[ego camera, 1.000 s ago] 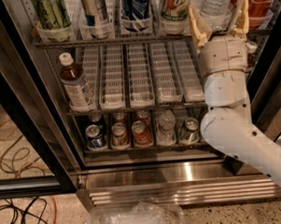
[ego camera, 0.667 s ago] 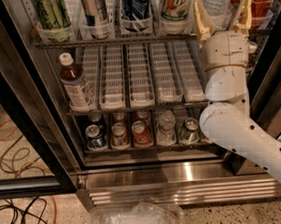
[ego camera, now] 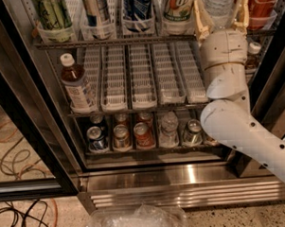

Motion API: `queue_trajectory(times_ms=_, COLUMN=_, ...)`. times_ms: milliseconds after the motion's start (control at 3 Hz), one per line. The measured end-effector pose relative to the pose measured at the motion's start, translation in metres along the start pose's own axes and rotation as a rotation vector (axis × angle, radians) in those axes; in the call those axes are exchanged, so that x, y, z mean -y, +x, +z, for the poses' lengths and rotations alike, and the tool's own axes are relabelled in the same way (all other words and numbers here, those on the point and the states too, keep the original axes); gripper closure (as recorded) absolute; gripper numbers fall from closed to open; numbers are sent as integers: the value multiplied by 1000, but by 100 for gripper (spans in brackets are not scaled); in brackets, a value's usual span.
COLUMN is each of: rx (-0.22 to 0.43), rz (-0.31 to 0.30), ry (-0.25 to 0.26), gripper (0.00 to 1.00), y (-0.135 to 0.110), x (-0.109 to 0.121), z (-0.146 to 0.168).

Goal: Pick water bottle from top shelf of fridge

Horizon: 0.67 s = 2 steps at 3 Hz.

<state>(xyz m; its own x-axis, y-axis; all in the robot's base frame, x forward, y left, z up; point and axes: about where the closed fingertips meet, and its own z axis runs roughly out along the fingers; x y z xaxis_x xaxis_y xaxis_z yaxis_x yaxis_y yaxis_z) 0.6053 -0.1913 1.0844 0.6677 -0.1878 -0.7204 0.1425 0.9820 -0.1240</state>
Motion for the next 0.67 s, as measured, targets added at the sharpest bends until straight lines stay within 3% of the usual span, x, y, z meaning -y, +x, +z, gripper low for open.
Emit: queue_trajectory(times_ms=667, rx=22, rz=7, ry=7, gripper=34, y=-2, x=-1, z=14)
